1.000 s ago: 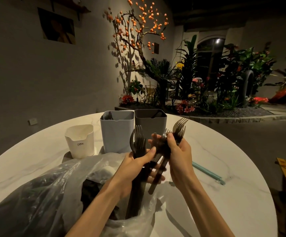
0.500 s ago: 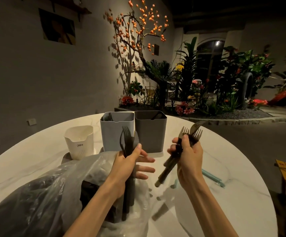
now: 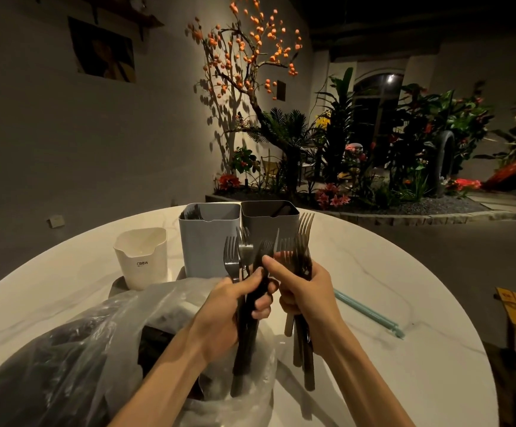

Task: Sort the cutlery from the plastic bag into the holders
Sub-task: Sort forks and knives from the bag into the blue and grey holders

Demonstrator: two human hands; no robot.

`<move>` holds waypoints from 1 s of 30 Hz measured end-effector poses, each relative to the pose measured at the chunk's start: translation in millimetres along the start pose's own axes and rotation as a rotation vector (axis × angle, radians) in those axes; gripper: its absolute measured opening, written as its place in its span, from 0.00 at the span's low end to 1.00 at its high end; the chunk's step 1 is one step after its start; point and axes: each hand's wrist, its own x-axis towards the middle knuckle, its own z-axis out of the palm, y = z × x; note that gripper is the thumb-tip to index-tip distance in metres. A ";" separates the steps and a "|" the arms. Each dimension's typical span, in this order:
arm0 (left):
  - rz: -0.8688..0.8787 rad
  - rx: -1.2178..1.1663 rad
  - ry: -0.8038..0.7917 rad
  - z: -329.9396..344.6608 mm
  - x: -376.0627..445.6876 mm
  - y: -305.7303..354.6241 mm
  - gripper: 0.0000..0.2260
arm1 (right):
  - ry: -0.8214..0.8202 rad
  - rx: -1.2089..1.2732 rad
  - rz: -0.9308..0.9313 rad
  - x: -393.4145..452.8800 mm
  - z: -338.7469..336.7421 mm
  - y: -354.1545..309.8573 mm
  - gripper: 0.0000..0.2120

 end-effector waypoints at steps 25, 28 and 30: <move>-0.086 0.284 -0.168 -8.0 4.2 2.4 0.15 | 0.224 0.261 -0.033 5.7 -15.9 -5.1 0.09; -0.115 0.286 -0.191 -13.9 5.1 1.1 0.14 | 0.345 0.379 -0.051 9.9 -25.0 -7.0 0.10; -0.137 0.306 -0.201 -15.6 5.2 1.2 0.15 | 0.337 0.382 -0.024 10.9 -28.7 -6.2 0.12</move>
